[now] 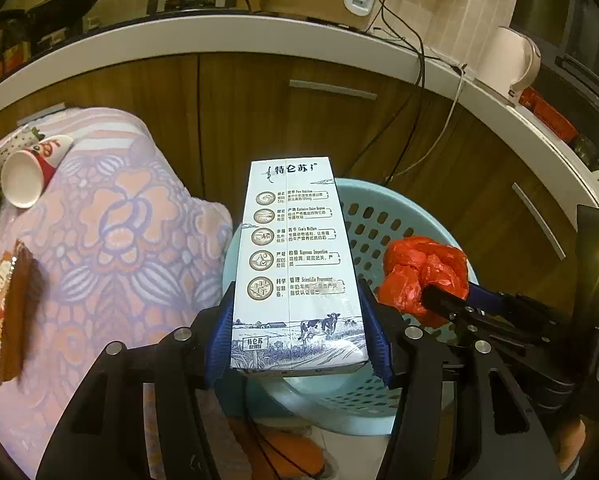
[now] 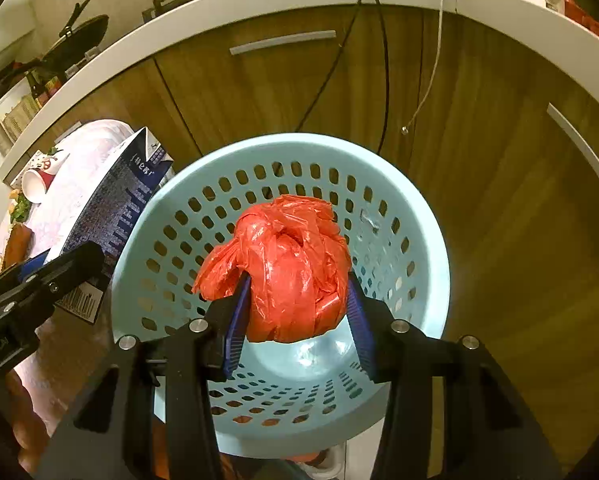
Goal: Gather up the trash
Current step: 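Carry the carton and red bag to the blue basket, release the red bag, then grasp the orange paper cup with the left tool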
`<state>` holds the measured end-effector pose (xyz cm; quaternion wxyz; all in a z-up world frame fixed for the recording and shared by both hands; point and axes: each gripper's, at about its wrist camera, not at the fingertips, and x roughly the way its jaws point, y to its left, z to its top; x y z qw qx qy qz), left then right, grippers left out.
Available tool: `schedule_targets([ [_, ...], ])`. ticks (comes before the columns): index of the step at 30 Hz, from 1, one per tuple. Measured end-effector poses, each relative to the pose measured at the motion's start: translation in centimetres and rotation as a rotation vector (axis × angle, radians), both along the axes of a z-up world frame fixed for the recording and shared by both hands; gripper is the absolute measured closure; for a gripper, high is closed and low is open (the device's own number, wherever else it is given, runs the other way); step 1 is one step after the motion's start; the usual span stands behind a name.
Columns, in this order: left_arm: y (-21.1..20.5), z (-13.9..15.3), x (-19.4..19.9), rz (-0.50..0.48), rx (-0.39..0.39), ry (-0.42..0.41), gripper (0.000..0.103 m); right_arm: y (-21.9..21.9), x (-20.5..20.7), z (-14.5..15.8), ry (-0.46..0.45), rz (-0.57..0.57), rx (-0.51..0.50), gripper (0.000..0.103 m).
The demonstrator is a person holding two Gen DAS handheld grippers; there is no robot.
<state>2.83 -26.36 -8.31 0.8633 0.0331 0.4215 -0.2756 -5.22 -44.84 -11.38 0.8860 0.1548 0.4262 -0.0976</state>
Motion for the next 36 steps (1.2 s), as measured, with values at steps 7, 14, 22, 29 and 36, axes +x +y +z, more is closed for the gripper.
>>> schedule_targets([
  [7, -0.1, -0.1, -0.3, -0.007, 0.006, 0.01, 0.042, -0.5, 0.1, -0.1, 0.012, 0.004, 0.054, 0.047],
  [14, 1.6, 2.1, -1.4, 0.004, -0.042, -0.047, 0.039, 0.2, 0.0, 1.0, -0.013, 0.009, 0.04, 0.047],
  [22, 4.7, 5.0, -2.3, 0.053, -0.108, -0.1, 0.039, 2.6, 0.4, 3.4, -0.077, 0.058, 0.011, 0.047],
  [29, 9.5, 7.7, -3.3, 0.151, -0.134, -0.184, 0.039, 7.0, 1.7, 6.4, -0.179, 0.153, 0.002, 0.047],
  [36, 15.4, 9.4, -3.9, 0.289, -0.15, -0.231, 0.039, 12.6, 3.2, 8.8, -0.285, 0.264, 0.004, 0.047],
])
